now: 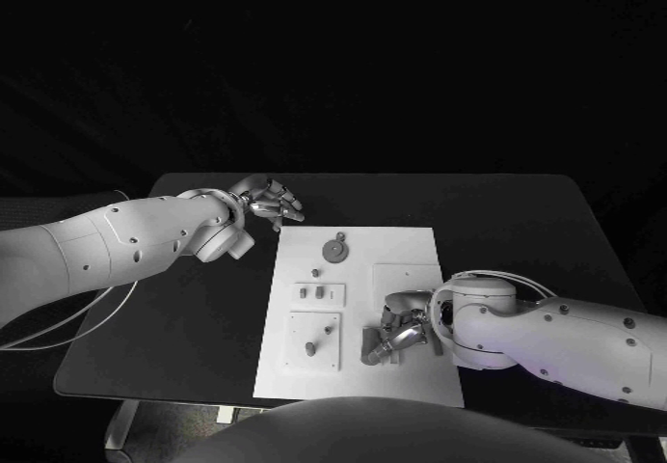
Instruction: Assemble the parts on the task board
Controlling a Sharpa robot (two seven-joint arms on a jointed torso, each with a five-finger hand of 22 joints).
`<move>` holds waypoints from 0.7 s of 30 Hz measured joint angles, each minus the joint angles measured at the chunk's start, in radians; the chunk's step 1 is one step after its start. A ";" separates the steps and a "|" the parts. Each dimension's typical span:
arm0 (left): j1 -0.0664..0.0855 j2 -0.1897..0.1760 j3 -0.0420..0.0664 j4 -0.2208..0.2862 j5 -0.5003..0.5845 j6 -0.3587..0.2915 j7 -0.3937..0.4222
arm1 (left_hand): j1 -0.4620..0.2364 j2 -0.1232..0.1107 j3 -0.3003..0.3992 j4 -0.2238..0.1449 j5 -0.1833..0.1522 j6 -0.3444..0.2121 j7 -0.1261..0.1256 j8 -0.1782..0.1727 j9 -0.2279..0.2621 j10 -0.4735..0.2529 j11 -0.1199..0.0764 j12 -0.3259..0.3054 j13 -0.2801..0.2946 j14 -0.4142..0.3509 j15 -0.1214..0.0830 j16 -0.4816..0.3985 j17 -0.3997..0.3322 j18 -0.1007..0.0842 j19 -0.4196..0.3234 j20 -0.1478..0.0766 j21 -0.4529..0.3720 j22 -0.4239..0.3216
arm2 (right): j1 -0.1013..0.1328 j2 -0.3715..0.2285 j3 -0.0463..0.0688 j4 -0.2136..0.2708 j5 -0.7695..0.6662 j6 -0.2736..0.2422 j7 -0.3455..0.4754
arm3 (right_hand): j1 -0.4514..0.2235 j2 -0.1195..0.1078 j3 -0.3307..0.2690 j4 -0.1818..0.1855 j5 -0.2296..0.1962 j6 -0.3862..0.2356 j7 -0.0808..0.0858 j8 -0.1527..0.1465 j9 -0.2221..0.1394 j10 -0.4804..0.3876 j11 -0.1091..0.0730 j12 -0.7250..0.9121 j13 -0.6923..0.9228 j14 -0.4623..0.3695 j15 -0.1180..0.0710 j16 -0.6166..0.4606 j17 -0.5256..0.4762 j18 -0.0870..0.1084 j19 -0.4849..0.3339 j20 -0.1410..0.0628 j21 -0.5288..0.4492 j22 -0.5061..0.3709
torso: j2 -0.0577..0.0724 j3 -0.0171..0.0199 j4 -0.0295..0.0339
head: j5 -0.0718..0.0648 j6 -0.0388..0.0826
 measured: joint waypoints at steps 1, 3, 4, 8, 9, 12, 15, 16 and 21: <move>0.000 0.000 0.000 0.000 0.000 0.000 0.000 | 0.000 0.000 0.000 0.000 0.000 0.000 0.000 0.000 0.000 0.000 0.000 0.000 0.000 0.000 0.000 0.000 0.000 0.000 0.000 0.000 0.000 0.000 | -0.001 0.001 0.000 0.000 -0.002 0.000 -0.001 | 0.000 0.000 -0.001 0.004 0.000 0.003 -0.003 0.000 0.000 0.000 0.000 0.000 0.000 0.001 -0.001 0.000 0.002 0.000 0.000 0.000 0.000 0.000 | 0.000 0.0000 -0.0001 | 0.000 0.000; 0.000 0.000 0.000 0.000 0.000 0.001 0.000 | 0.000 0.000 0.000 0.000 0.000 0.000 0.000 0.000 0.000 0.000 0.000 0.000 0.000 0.000 0.000 0.000 0.000 0.000 0.000 0.000 0.000 0.000 | -0.002 0.003 0.000 -0.001 -0.008 0.000 -0.003 | 0.000 0.000 0.001 0.007 0.000 0.004 -0.004 0.000 0.001 0.003 -0.003 0.000 0.000 0.009 -0.001 0.000 0.005 0.000 0.002 -0.002 0.000 0.000 | 0.000 0.0000 -0.0001 | 0.000 0.000; 0.000 0.001 0.000 0.000 0.000 0.001 0.000 | 0.000 0.000 0.000 0.000 0.000 0.000 0.000 0.000 0.000 0.000 0.000 0.000 0.000 0.000 0.000 0.000 0.000 0.000 0.000 0.000 0.000 0.000 | -0.003 0.003 0.001 -0.001 -0.013 -0.002 -0.004 | 0.000 0.000 0.003 0.008 0.000 0.005 -0.004 0.000 0.001 0.004 -0.004 0.000 0.000 0.010 -0.002 0.000 0.008 0.000 0.008 -0.002 0.002 -0.001 | 0.000 0.0000 -0.0004 | 0.000 0.000; 0.000 0.001 0.000 0.001 0.000 0.001 -0.001 | 0.000 0.000 0.000 0.000 0.000 0.000 0.000 0.000 0.000 -0.001 -0.001 0.000 0.000 0.004 0.004 0.000 0.001 0.000 0.000 0.000 0.000 0.001 | -0.004 0.003 0.001 -0.006 -0.030 -0.010 -0.010 | 0.000 0.000 0.004 0.018 0.000 0.013 -0.006 0.005 0.002 0.013 -0.005 0.004 -0.001 0.022 -0.004 0.004 0.017 0.000 0.013 -0.006 0.006 -0.001 | 0.000 0.0000 -0.0007 | 0.000 0.000; 0.000 0.000 0.000 0.001 0.000 0.002 -0.001 | 0.000 0.000 0.000 0.000 0.000 0.000 0.000 0.000 0.000 -0.001 -0.001 0.000 0.000 0.004 0.004 0.000 0.001 0.000 0.001 0.000 0.000 0.001 | -0.004 0.002 0.001 -0.010 -0.038 -0.014 -0.014 | 0.000 0.000 0.005 0.022 0.000 0.015 -0.008 0.005 0.002 0.013 -0.005 0.004 -0.001 0.024 -0.006 0.004 0.019 0.000 0.014 -0.007 0.006 -0.002 | 0.000 0.0000 -0.0007 | 0.000 0.000; 0.000 0.000 0.000 0.001 0.000 0.002 -0.001 | 0.000 0.000 0.000 0.000 0.000 0.000 0.000 0.000 0.000 -0.001 -0.001 0.000 0.000 0.004 0.004 0.000 0.001 0.000 0.002 -0.002 0.000 0.001 | -0.004 0.002 0.001 -0.013 -0.049 -0.018 -0.018 | 0.000 0.000 0.004 0.023 0.000 0.016 -0.009 0.005 0.002 0.016 -0.008 0.004 -0.002 0.031 -0.006 0.004 0.021 0.000 0.016 -0.006 0.006 -0.002 | 0.000 0.0000 -0.0007 | 0.000 0.000; 0.000 0.000 0.000 0.001 0.000 0.002 -0.001 | 0.000 0.000 0.000 0.000 0.000 0.000 0.000 0.000 0.000 -0.001 -0.001 0.000 0.000 0.004 0.004 0.000 0.001 0.000 0.002 -0.002 0.000 0.001 | -0.004 0.003 0.000 -0.014 -0.061 -0.023 -0.020 | -0.002 0.001 0.004 0.032 -0.001 0.016 -0.009 0.005 0.002 0.016 -0.009 0.004 -0.003 0.031 -0.006 0.004 0.021 0.000 0.016 -0.006 0.006 -0.002 | 0.000 -0.0001 -0.0006 | 0.000 0.000; 0.001 0.000 0.000 0.001 -0.001 0.003 -0.001 | 0.000 0.000 0.000 0.000 0.000 0.000 0.000 0.000 0.000 -0.001 -0.001 0.000 0.000 0.004 0.004 0.000 0.001 0.000 0.002 -0.002 -0.004 0.001 | -0.005 0.003 0.000 -0.014 -0.065 -0.025 -0.021 | -0.002 0.002 0.004 0.032 -0.003 0.016 -0.009 0.005 0.002 0.016 -0.009 0.004 -0.003 0.031 -0.006 0.004 0.021 0.000 0.017 -0.006 0.006 -0.002 | 0.000 -0.0001 -0.0006 | 0.000 0.000; 0.002 -0.001 0.000 0.002 -0.001 0.003 -0.002 | 0.000 0.000 0.000 0.000 0.000 -0.001 -0.001 0.000 0.000 -0.001 -0.001 0.000 0.000 0.004 0.004 0.000 0.002 0.000 0.002 -0.002 -0.004 0.001 | -0.006 -0.002 0.000 -0.012 -0.075 -0.030 -0.021 | -0.016 0.003 0.004 0.040 -0.003 0.016 -0.009 0.005 0.002 0.020 -0.005 0.004 -0.004 0.035 -0.009 0.004 0.020 0.000 0.021 -0.011 0.006 -0.004 | 0.000 -0.0001 -0.0005 | 0.001 0.000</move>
